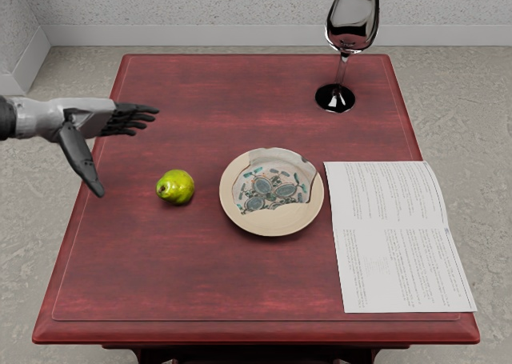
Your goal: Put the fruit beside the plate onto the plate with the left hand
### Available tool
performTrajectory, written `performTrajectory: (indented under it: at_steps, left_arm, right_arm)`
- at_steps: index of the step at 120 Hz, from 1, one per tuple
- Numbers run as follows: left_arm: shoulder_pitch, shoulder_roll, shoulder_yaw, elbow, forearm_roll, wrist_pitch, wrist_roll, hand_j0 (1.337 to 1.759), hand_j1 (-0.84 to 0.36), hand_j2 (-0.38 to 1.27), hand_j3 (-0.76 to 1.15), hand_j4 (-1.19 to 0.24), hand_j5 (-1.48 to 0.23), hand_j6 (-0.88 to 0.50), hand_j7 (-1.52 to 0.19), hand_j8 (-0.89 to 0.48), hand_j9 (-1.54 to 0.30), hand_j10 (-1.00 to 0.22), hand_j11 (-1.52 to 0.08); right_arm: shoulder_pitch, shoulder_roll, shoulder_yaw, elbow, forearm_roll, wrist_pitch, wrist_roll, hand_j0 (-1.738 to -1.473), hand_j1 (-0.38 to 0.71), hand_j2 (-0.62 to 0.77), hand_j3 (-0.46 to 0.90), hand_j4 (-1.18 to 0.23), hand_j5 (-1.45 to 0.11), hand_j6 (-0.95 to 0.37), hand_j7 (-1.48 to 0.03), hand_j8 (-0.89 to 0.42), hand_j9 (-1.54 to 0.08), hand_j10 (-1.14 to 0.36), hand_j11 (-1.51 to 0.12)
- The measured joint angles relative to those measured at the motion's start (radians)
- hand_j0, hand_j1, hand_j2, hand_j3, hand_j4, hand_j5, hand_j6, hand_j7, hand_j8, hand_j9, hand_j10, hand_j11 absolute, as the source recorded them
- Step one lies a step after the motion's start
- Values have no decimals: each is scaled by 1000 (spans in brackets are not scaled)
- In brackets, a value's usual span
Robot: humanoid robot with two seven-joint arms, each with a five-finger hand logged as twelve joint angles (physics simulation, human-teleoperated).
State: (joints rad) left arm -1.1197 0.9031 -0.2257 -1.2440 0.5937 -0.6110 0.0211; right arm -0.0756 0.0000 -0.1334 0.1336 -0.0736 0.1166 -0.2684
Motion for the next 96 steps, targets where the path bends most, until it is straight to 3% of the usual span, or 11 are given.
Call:
performTrajectory:
  at_steps: [27,34,41,55,63,76,96]
  left_arm:
    - [-10,4,-15,-21,17,0,-8,1658,344,3,0,-9,-7,-10,-7,-9,-7,-8,-7]
    - [-36,-3,-18,-27,17,0,8,1658,344,3,0,-9,-7,-10,-7,-10,-7,-8,-7]
    - [-61,-4,-25,-33,16,0,87,1658,344,2,0,-9,-7,-10,-7,-9,-7,-8,-7]
    - [-78,-42,-67,-46,16,0,375,1658,344,2,0,-9,-8,-10,-7,-10,-7,-9,-7]
    - [-84,-47,-90,-83,30,0,477,1658,344,2,0,-9,-8,-10,-7,-10,-7,-9,-7]
    - [-82,-50,-100,-197,101,68,550,1658,344,2,0,-9,-8,-10,-7,-10,-7,-9,-7]
    - [-77,-71,-104,-318,161,220,582,1658,343,2,0,-10,-9,-11,-8,-11,-8,-10,-8]
  right_arm:
    - [1,0,0,-3,0,0,0,-1658,-349,0,0,0,0,0,0,0,0,0,0]
    - [1,0,0,-3,-1,0,0,-1658,-349,0,0,0,0,0,0,0,0,0,0]
    - [1,0,0,-3,-1,0,0,-1658,-349,0,0,0,0,0,0,0,0,0,0]
    - [1,0,-1,-3,-1,0,0,-1658,-349,0,0,0,0,0,0,0,0,0,0]
    - [0,0,-1,-3,-1,0,0,-1658,-349,0,0,0,0,0,0,0,0,0,0]
    - [0,0,-1,-3,-1,0,0,-1658,-349,0,0,0,0,0,0,0,0,0,0]
    - [-2,0,0,-3,-1,1,0,-1658,-349,0,0,0,0,0,0,0,0,0,0]
